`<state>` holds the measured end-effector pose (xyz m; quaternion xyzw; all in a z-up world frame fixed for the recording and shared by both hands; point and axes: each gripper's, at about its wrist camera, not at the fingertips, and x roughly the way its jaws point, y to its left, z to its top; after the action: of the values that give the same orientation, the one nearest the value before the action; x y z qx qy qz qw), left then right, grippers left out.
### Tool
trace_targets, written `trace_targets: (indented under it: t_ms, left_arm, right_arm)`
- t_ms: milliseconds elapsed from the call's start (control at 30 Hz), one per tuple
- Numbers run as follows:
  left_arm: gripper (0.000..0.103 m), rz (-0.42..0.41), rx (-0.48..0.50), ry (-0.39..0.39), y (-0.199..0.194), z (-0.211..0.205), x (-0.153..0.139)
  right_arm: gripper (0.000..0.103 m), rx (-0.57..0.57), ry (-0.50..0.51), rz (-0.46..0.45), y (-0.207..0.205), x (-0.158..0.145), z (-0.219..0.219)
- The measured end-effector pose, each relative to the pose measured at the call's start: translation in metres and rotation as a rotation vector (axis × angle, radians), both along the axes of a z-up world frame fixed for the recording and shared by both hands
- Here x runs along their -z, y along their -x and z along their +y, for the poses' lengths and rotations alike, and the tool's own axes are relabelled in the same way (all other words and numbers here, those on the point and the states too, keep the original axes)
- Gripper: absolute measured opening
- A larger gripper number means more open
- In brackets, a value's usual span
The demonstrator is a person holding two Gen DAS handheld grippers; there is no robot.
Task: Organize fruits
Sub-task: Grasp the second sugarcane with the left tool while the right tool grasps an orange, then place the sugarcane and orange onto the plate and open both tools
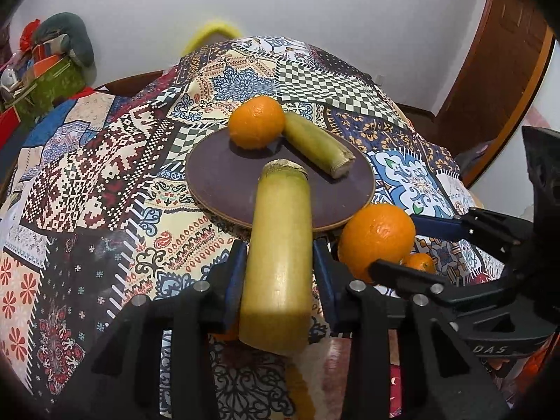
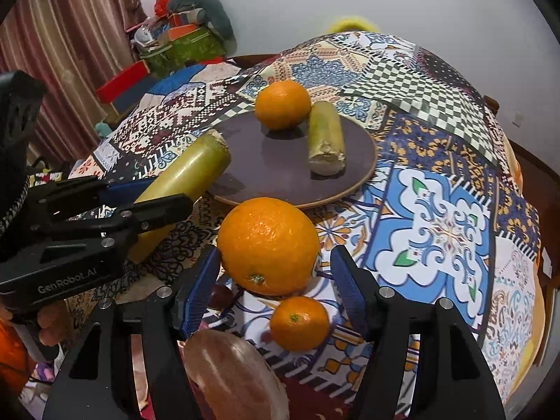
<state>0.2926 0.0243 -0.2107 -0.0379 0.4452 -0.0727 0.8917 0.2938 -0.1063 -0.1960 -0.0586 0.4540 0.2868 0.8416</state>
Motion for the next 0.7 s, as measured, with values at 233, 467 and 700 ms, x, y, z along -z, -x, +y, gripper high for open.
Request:
trace_targets:
  t_ms: [233, 467, 700]
  left_arm:
    - [0.037, 0.010, 0.019, -0.010, -0.005, -0.005, 0.003]
    - [0.037, 0.014, 0.027, -0.019, -0.009, -0.007, 0.004]
    - [0.037, 0.018, 0.017, 0.008, -0.012, -0.003, 0.004]
  right_arm:
    - [0.061, -0.013, 0.006, 0.007, -0.003, 0.007, 0.007]
    - [0.060, -0.004, -0.020, -0.004, 0.000, 0.004, 0.000]
    - [0.059, 0.020, -0.047, -0.033, 0.002, -0.009, -0.008]
